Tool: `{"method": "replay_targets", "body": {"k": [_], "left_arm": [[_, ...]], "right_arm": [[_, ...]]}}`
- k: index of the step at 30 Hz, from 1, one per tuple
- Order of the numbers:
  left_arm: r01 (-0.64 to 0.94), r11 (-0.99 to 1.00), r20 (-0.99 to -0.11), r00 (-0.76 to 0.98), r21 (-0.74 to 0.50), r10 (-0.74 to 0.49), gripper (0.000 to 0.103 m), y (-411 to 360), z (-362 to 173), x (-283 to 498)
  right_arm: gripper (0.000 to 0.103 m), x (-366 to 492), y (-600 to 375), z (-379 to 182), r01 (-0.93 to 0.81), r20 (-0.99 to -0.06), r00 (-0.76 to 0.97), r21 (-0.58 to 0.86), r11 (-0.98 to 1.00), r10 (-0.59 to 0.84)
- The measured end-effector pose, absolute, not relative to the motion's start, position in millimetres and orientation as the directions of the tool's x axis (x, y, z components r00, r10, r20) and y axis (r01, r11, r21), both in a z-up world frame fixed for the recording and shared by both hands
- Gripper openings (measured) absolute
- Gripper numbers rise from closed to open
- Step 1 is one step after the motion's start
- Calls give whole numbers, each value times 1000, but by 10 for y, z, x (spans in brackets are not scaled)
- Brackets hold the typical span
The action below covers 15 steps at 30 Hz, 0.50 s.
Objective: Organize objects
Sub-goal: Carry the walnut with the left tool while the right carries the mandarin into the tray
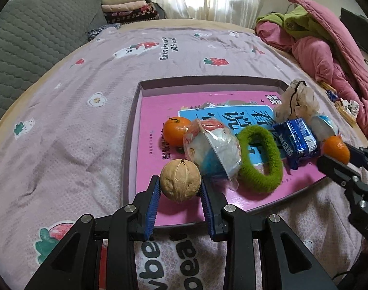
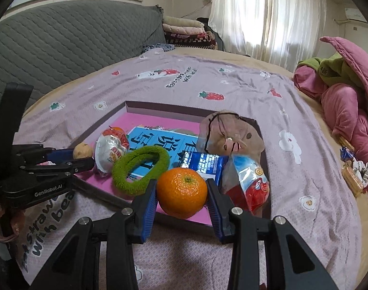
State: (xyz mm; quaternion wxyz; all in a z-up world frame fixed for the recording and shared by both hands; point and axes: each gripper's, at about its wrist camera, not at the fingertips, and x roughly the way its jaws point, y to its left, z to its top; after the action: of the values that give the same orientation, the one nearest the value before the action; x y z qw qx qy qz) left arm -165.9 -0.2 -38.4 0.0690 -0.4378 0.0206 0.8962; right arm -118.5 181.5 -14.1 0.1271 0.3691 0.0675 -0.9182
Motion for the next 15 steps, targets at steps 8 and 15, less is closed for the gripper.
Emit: {"method": "replay_targets", "body": {"k": [8, 15], "left_arm": [[-150, -989, -774, -624, -12, 104, 33, 23, -412, -1649], [-145, -989, -766, -634, -20, 109, 33, 41, -433, -1659]], "right_arm": [[39, -1263, 1792, -283, 282, -712, -680, -33, -959, -175], [39, -1332, 1823, -358, 264, -713, -680, -23, -964, -169]]}}
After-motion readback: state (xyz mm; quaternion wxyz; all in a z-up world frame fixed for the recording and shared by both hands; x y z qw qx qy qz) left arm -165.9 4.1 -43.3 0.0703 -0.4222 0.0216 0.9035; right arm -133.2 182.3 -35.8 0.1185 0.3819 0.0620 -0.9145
